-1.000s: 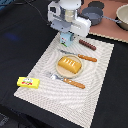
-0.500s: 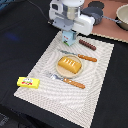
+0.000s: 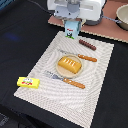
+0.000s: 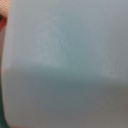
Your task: Interact with the objects in diverse but meaningful ways.
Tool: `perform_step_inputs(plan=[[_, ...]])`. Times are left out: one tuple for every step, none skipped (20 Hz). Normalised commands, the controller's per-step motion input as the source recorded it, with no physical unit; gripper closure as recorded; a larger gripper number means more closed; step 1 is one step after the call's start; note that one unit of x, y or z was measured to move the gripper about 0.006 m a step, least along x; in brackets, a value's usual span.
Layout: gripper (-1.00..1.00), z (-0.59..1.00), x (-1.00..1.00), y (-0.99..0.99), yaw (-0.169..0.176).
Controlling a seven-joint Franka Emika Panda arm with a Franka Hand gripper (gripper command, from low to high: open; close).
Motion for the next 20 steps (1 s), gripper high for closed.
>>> perform_step_inputs(plan=[[1.00,0.29,0.00,-0.52,0.166],[1.00,0.31,0.00,-0.52,0.170],[1.00,0.31,0.00,-0.53,0.169],[1.00,0.33,0.00,-0.55,0.162],[1.00,0.35,0.00,-0.61,0.146],[1.00,0.33,0.00,-0.69,0.117],[1.00,0.33,0.00,-0.73,0.111],[1.00,0.30,0.05,-0.74,0.121],[1.00,0.31,0.11,-0.76,0.124],[1.00,0.31,0.12,-0.78,0.117],[1.00,0.33,0.12,-0.81,0.099],[1.00,0.33,0.12,-0.83,0.090],[1.00,0.31,0.19,-0.84,0.084],[1.00,0.30,0.20,-0.85,0.078],[1.00,0.29,0.21,-0.86,0.073],[1.00,0.24,0.29,-0.87,0.064],[1.00,0.21,0.33,-0.87,0.057],[1.00,0.18,0.37,-0.88,0.044],[1.00,0.11,0.38,-0.89,0.032],[1.00,0.08,0.42,-0.89,0.033]])
